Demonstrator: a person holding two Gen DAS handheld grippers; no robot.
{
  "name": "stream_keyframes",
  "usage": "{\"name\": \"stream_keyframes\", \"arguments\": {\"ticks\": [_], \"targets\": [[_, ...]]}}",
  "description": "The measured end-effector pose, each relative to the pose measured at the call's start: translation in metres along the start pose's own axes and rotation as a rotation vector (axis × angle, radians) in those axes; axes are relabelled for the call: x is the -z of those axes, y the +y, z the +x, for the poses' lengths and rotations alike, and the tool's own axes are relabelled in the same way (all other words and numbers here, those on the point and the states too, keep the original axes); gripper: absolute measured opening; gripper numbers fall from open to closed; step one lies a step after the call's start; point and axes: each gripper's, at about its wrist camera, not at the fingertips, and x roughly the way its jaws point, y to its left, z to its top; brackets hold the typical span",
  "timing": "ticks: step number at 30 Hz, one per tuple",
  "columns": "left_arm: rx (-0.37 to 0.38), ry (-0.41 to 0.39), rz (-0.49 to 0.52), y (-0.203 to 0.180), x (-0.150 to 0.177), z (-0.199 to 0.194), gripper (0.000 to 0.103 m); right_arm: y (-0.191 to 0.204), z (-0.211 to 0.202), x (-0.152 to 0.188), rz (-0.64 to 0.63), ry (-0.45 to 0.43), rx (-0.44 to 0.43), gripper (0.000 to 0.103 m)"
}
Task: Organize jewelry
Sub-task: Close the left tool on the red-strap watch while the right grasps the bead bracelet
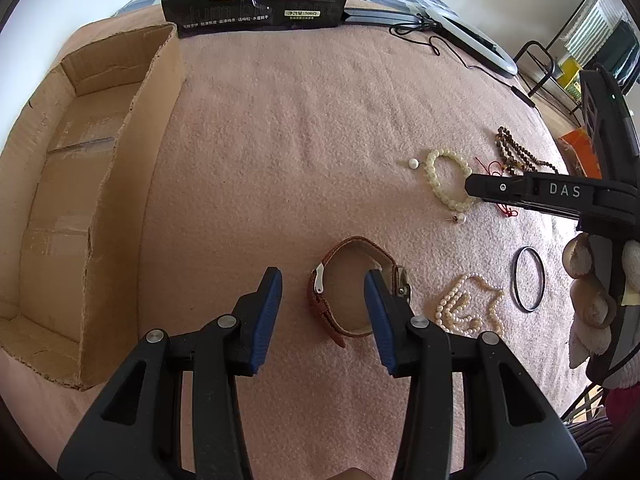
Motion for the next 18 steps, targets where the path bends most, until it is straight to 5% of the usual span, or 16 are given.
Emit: {"name": "stream_keyframes", "arguments": {"ticks": [10,18], "targets": [[0.001,0.043,-0.022,0.006,-0.002,0.021,0.033,0.009,0.012,-0.003,-0.023,0.002,0.069,0.022],[0.002,0.038,-0.035,0.009,-0.004,0.022,0.009,0.009,0.014,-0.002,-0.045,-0.025,0.1,0.005]]}}
